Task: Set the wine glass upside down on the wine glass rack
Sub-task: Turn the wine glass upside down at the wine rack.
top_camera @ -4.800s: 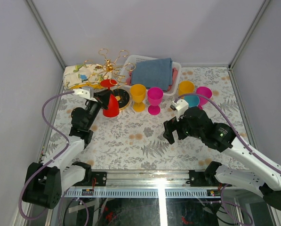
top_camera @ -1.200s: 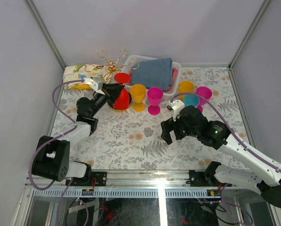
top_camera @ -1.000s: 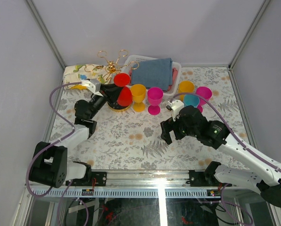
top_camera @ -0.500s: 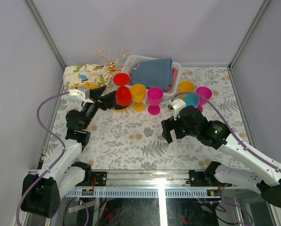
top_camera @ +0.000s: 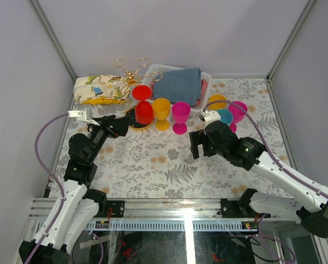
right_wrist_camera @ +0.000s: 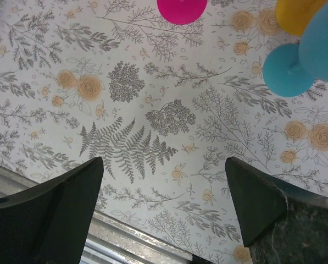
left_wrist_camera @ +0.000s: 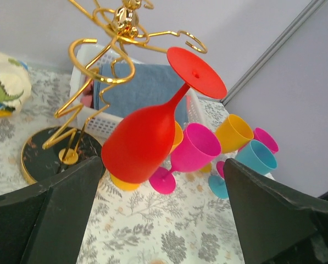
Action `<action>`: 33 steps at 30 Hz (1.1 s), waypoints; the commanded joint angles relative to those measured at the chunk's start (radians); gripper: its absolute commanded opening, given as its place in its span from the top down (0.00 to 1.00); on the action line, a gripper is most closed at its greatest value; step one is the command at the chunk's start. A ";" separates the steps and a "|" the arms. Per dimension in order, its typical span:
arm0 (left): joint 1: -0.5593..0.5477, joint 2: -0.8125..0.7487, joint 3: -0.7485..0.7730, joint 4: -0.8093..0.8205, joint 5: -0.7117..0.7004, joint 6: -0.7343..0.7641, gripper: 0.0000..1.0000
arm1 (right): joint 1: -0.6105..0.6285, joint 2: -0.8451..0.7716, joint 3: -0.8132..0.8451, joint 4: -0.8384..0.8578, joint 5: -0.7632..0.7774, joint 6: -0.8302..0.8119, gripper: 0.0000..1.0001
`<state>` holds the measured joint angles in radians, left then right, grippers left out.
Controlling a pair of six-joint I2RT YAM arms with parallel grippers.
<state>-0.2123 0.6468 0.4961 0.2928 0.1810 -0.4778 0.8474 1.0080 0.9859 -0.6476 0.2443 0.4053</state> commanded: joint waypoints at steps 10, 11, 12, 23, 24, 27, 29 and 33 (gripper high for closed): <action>0.004 -0.104 0.227 -0.611 -0.067 0.065 0.00 | -0.005 0.032 0.068 0.017 0.119 0.036 0.01; 0.004 -0.099 0.241 -0.633 -0.055 0.074 0.00 | -0.005 0.027 0.068 0.009 0.146 0.041 0.01; 0.003 -0.096 0.251 -0.651 -0.042 0.084 0.00 | -0.005 0.026 0.074 -0.003 0.160 0.045 0.01; 0.004 -0.087 0.259 -0.723 0.078 0.156 0.00 | -0.006 0.097 0.169 -0.018 0.144 0.029 0.01; 0.004 -0.086 0.256 -0.725 0.077 0.155 0.00 | -0.006 0.111 0.187 -0.025 0.148 0.027 0.00; 0.004 -0.065 0.254 -0.728 0.073 0.155 0.00 | -0.005 0.122 0.205 -0.012 0.151 0.009 0.01; 0.005 -0.042 0.263 -0.734 0.062 0.153 0.00 | -0.006 0.111 0.204 0.010 0.167 0.000 0.01; 0.004 -0.003 0.283 -0.767 -0.003 0.133 0.00 | -0.006 0.101 0.229 0.003 0.260 0.002 0.01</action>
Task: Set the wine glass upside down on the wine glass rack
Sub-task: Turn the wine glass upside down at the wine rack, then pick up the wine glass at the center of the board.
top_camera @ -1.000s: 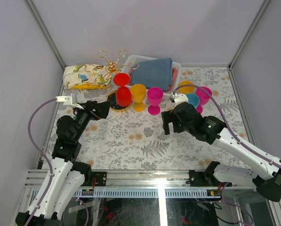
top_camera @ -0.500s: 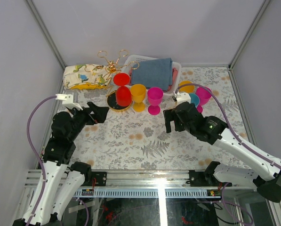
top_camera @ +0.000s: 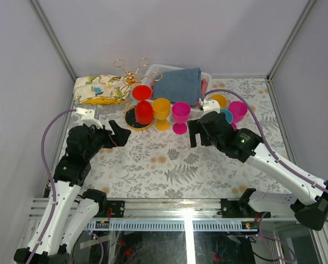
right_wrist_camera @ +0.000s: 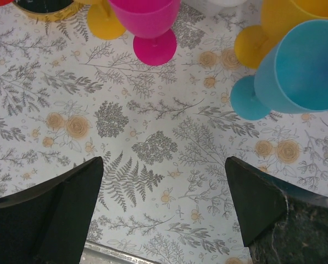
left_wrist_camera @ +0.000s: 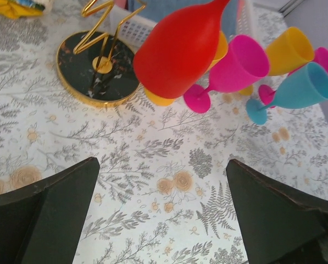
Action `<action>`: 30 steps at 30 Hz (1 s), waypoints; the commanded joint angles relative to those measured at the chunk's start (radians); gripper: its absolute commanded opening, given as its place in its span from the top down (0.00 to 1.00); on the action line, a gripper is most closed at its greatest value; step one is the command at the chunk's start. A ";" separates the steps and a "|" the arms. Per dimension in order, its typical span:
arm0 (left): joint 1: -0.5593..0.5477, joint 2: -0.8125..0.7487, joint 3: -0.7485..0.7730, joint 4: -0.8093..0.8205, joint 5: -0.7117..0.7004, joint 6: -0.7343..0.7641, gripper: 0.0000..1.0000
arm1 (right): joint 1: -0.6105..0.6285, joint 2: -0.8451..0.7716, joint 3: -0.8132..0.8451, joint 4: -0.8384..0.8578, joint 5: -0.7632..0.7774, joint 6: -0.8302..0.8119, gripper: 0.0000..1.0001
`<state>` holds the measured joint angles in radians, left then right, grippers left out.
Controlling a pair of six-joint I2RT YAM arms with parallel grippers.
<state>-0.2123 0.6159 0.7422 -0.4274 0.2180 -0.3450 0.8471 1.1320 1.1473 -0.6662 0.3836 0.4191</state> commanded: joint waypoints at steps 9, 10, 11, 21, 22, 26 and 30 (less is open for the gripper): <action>0.005 0.017 0.016 -0.019 -0.113 -0.095 0.00 | -0.141 0.003 0.125 -0.003 0.086 -0.076 0.01; 0.005 0.020 0.016 -0.021 -0.119 -0.100 0.00 | -0.164 0.008 0.129 0.007 0.059 -0.094 0.01; 0.005 0.024 0.020 -0.025 -0.127 -0.102 0.00 | -0.175 0.021 0.138 0.012 0.041 -0.111 0.01; 0.005 0.074 0.089 -0.099 -0.160 -0.085 0.00 | -0.208 0.185 0.202 0.129 -0.154 -0.198 0.01; 0.005 0.070 0.089 -0.098 -0.163 -0.077 0.00 | -0.209 0.202 0.212 0.143 -0.162 -0.196 0.01; 0.004 0.047 0.079 -0.104 -0.201 -0.074 0.00 | -0.209 0.261 0.240 0.204 -0.153 -0.162 0.01; 0.004 0.021 0.071 -0.108 -0.213 -0.067 0.00 | -0.209 0.317 0.267 0.271 -0.121 -0.121 0.01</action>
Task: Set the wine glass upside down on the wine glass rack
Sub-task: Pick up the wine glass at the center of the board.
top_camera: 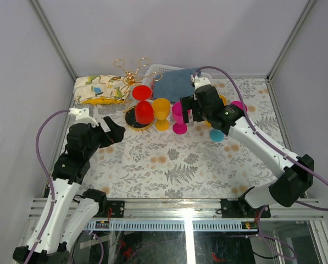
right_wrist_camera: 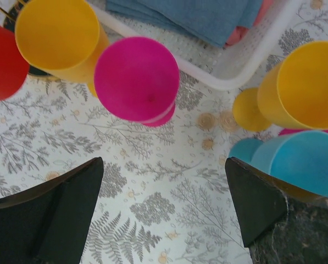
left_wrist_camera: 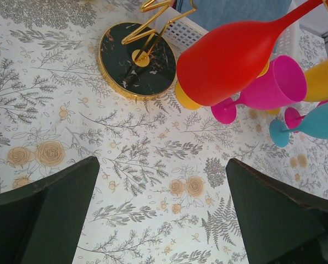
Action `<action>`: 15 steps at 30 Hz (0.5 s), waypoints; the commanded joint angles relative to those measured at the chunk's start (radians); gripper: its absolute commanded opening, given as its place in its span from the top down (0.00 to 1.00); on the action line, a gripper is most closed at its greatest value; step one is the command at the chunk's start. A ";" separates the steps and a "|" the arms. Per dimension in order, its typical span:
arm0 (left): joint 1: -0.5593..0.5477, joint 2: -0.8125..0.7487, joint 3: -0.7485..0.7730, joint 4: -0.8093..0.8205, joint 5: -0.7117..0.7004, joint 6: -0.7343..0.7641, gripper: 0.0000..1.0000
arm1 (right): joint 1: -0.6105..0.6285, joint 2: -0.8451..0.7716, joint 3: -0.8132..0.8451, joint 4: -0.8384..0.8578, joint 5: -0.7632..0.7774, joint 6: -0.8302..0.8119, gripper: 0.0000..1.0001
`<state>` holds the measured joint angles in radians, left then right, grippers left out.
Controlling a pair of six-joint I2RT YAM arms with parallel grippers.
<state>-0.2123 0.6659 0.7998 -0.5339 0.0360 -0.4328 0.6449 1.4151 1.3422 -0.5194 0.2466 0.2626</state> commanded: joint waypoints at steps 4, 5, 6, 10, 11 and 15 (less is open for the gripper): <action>0.005 -0.096 -0.012 0.017 -0.049 0.024 0.00 | -0.007 0.123 0.143 0.143 0.051 0.089 0.01; 0.003 -0.112 -0.017 0.022 -0.050 0.025 0.00 | -0.007 0.148 0.167 0.135 0.058 0.099 0.01; 0.004 -0.126 -0.021 0.026 -0.051 0.025 0.00 | -0.007 0.174 0.190 0.122 0.062 0.111 0.01; 0.003 -0.159 -0.029 0.036 -0.038 0.030 0.00 | -0.008 0.290 0.293 0.087 0.088 0.137 0.01; 0.004 -0.162 -0.030 0.037 -0.036 0.032 0.00 | -0.008 0.320 0.318 0.077 0.103 0.144 0.01; 0.004 -0.163 -0.031 0.038 -0.024 0.035 0.00 | -0.009 0.419 0.425 0.050 0.168 0.160 0.01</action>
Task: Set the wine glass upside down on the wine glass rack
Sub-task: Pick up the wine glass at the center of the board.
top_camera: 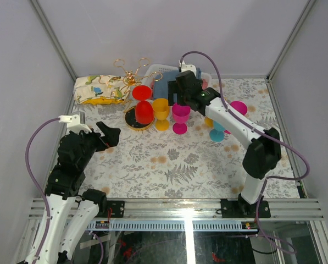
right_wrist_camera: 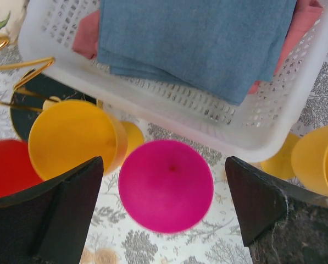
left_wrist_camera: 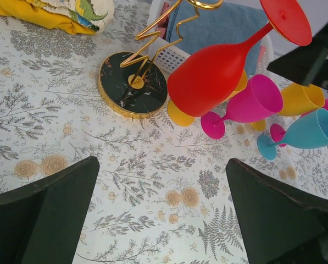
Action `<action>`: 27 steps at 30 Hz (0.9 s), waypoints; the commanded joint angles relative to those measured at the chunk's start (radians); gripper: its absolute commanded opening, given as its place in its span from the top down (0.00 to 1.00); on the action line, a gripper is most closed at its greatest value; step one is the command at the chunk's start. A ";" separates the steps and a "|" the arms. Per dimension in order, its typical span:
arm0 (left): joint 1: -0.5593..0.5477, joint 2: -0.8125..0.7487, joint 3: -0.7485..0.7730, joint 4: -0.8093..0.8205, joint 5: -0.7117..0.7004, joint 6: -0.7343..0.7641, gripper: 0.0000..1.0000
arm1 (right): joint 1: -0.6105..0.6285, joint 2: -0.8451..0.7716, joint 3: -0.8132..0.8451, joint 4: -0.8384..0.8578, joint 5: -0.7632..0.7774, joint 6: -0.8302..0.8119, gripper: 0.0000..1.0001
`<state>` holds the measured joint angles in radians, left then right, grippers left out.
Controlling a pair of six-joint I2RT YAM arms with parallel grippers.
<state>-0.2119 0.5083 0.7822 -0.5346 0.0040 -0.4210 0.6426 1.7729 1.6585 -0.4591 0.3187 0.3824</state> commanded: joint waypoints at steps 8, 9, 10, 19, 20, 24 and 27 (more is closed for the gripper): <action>0.004 -0.007 -0.015 0.044 0.032 0.027 0.00 | -0.014 0.210 0.245 -0.074 0.200 0.105 0.01; 0.004 -0.007 -0.014 0.044 0.034 0.029 0.00 | -0.015 0.220 0.254 -0.088 0.207 0.114 0.01; 0.005 -0.006 -0.014 0.044 0.034 0.028 0.00 | -0.015 0.229 0.258 -0.097 0.210 0.122 0.01; 0.005 0.012 -0.014 0.045 0.044 0.030 0.00 | -0.020 0.226 0.214 -0.134 0.133 0.150 0.01; 0.004 0.013 -0.015 0.045 0.044 0.031 0.00 | -0.020 0.223 0.208 -0.140 0.115 0.149 0.01; 0.004 0.013 -0.014 0.045 0.046 0.030 0.00 | -0.019 0.223 0.208 -0.192 0.072 0.153 0.01; 0.004 0.013 -0.015 0.045 0.046 0.030 0.00 | -0.020 0.220 0.203 -0.216 0.038 0.153 0.01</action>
<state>-0.2119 0.5224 0.7727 -0.5339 0.0364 -0.4099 0.6300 2.0274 1.8614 -0.6304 0.4038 0.5163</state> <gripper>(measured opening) 0.996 0.993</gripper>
